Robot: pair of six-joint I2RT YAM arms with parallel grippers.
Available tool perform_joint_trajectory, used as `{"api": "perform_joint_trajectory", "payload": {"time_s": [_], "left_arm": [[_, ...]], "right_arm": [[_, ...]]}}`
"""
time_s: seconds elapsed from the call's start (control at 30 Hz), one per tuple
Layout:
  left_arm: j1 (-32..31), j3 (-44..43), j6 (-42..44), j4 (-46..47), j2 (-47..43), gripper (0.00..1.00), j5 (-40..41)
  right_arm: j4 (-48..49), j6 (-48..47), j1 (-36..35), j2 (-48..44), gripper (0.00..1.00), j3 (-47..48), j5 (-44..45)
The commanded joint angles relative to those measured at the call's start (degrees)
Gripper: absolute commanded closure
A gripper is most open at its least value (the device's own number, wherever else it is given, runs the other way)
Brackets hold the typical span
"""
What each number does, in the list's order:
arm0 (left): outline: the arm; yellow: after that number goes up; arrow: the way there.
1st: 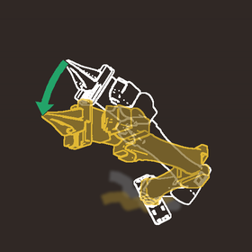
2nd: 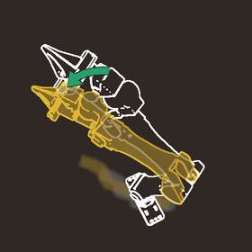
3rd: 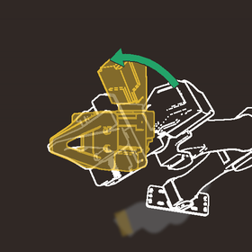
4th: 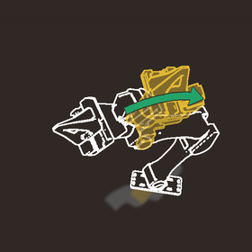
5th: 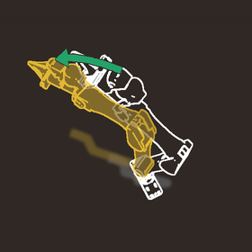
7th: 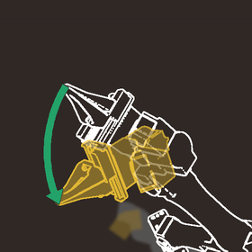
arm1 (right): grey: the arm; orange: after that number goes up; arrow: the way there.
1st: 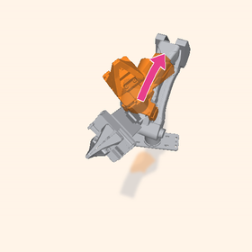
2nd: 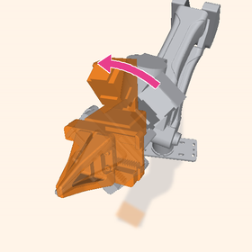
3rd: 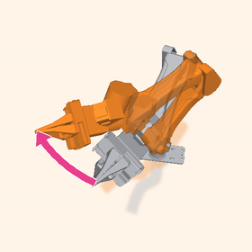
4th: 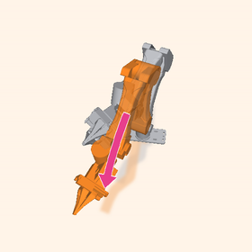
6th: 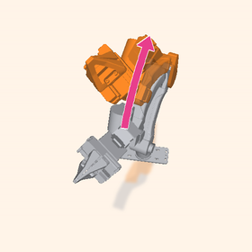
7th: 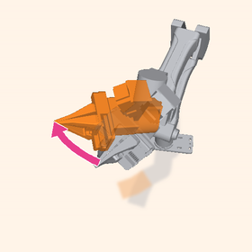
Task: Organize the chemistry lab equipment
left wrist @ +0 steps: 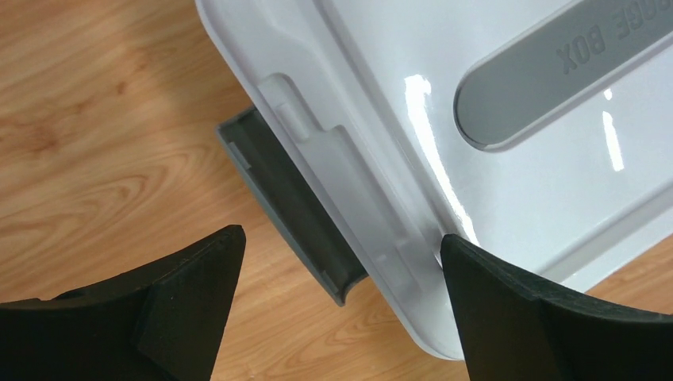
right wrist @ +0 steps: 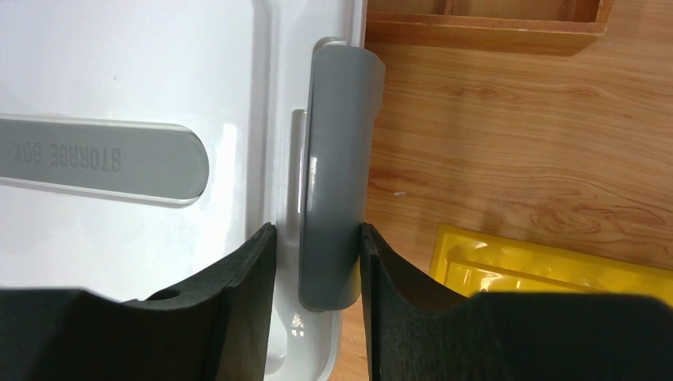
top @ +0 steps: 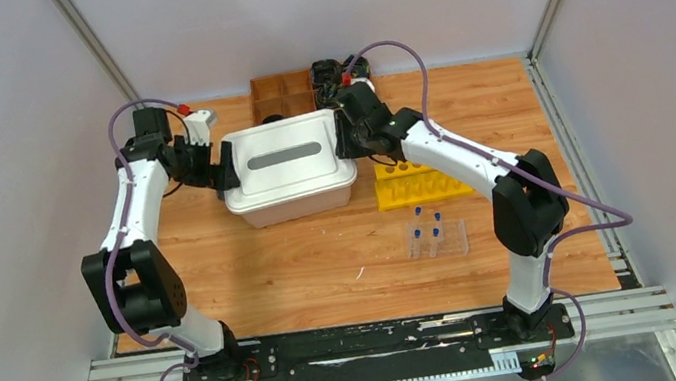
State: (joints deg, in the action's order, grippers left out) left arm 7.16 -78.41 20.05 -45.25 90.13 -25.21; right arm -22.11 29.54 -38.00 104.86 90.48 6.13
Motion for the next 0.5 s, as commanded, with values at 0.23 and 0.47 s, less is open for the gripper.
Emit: {"api": "perform_joint_trajectory", "payload": {"time_s": [0.23,0.47], "left_arm": [[4.03,1.95,-8.43,-2.03,4.64,0.14,-14.64],[4.95,2.51,-10.88,-2.12,6.59,0.33,-27.57]], "right_arm": [[-4.57,-1.37,-0.47,-1.91,0.69,-2.02,4.15],[-4.61,-2.41,-1.22,-1.39,0.71,-1.28,2.77]]}}
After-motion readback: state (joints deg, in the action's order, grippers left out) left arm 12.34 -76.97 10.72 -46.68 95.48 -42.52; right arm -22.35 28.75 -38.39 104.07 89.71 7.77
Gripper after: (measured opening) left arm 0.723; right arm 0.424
